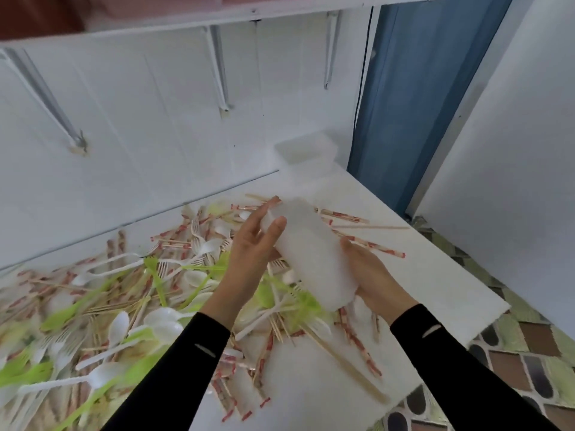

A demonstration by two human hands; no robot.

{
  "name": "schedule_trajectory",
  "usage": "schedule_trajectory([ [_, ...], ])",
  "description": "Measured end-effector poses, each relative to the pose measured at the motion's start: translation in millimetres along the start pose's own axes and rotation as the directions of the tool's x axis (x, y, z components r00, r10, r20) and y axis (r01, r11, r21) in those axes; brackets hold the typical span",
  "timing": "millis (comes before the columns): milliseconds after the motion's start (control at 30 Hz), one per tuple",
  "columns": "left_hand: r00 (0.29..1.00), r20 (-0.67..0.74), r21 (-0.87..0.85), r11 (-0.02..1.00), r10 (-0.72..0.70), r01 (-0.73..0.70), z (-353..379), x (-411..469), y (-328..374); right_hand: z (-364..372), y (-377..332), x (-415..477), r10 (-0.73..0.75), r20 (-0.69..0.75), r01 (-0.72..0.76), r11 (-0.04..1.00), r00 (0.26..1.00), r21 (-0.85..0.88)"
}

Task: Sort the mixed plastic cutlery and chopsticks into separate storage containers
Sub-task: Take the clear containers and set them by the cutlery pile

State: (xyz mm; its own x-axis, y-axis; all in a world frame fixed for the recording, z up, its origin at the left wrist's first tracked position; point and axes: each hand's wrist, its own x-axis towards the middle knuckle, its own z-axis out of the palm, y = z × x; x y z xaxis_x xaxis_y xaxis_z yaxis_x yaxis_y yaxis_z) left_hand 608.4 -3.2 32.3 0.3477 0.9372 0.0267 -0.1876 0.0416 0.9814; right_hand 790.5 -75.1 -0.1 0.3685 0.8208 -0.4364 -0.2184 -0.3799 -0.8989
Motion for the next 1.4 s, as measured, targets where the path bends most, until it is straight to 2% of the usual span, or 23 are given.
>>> schedule_trajectory([
  [100,0.998,-0.053,-0.021,1.0,0.016,-0.017,17,18,1,-25,-17,17,-0.017,0.114,0.012,0.999,0.993,0.049],
  [233,0.988,-0.145,-0.105,0.992,0.052,-0.068,44,48,-10,-66,-53,46,0.042,0.221,-0.059,0.996,0.974,0.067],
  [333,0.974,-0.221,-0.188,0.978,0.044,-0.087,58,66,-18,-85,-78,62,0.1,0.39,-0.082,0.995,0.915,-0.063],
  [433,0.958,-0.288,-0.255,0.963,0.011,-0.088,71,81,-23,-94,-101,77,0.031,0.48,0.107,0.96,0.877,-0.258],
  [533,0.946,-0.32,-0.198,0.98,-0.044,-0.021,74,94,-20,-93,-121,98,-0.266,0.409,0.422,0.833,0.873,-0.359],
  [567,0.945,-0.309,-0.21,0.977,-0.11,0.045,73,98,-17,-91,-127,105,-0.404,0.388,0.54,0.759,0.829,-0.363],
  [633,0.932,-0.239,-0.279,0.938,-0.273,0.204,69,107,-6,-87,-138,121,-0.619,0.414,0.744,0.547,0.668,-0.383],
  [667,0.929,-0.188,-0.282,0.923,-0.319,0.26,68,110,-1,-85,-143,129,-0.674,0.453,0.81,0.437,0.583,-0.392],
  [700,0.93,-0.145,-0.261,0.92,-0.338,0.294,67,113,2,-82,-147,137,-0.695,0.483,0.84,0.365,0.533,-0.401],
  [733,0.935,-0.121,-0.242,0.923,-0.335,0.299,68,115,5,-79,-151,144,-0.687,0.503,0.846,0.35,0.524,-0.402],
  [900,0.955,-0.182,-0.146,0.967,-0.233,0.208,63,151,17,-73,-170,177,-0.478,0.574,0.735,0.555,0.665,-0.39],
  [1033,0.953,-0.253,0.069,0.979,-0.168,0.192,59,198,12,-63,-175,209,-0.505,0.432,0.646,0.706,0.747,-0.292],
  [1133,0.924,-0.357,0.104,0.977,-0.138,0.186,57,236,-3,-56,-176,237,-0.481,0.4,0.603,0.75,0.78,-0.272],
  [1300,0.886,-0.437,0.093,0.973,-0.152,0.213,51,275,-38,-53,-167,276,-0.442,0.339,0.54,0.788,0.831,-0.296],
  [1400,0.873,-0.471,0.189,0.952,-0.129,0.242,46,286,-52,-53,-155,293,-0.437,0.317,0.528,0.79,0.842,-0.311],
])
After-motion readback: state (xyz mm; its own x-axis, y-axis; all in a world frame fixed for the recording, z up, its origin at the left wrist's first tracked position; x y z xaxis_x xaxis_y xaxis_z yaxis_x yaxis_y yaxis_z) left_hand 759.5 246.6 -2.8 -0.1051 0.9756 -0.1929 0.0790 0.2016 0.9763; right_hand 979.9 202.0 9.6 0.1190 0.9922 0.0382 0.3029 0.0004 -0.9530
